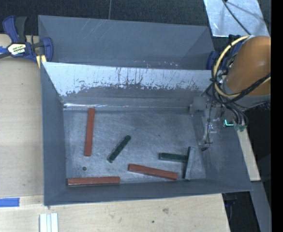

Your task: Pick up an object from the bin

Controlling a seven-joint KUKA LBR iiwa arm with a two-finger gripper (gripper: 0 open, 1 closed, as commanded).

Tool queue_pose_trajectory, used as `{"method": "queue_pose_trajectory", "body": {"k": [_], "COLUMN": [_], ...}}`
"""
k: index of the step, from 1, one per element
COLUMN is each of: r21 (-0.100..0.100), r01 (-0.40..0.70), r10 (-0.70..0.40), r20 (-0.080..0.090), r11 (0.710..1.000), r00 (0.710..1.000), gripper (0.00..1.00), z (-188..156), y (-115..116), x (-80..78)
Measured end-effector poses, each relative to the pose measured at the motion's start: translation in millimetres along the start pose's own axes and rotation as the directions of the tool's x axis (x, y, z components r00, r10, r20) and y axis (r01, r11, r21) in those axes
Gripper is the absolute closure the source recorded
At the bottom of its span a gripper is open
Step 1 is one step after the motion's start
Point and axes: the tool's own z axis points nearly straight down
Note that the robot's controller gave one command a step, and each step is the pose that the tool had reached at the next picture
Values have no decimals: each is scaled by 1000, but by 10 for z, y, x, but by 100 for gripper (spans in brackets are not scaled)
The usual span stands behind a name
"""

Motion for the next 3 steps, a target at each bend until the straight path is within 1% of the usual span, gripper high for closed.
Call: {"method": "queue_pose_trajectory", "body": {"k": [1,2,3], "r21": [6,3,2], "r01": [335,468,471], "r10": [-335,-468,-471], "r20": [5,4,3], "r11": [942,884,882], "r00": [942,884,882], "gripper": [0,0,100], "z": [850,863,877], "y": [199,444,444], "x": [557,761,765]}}
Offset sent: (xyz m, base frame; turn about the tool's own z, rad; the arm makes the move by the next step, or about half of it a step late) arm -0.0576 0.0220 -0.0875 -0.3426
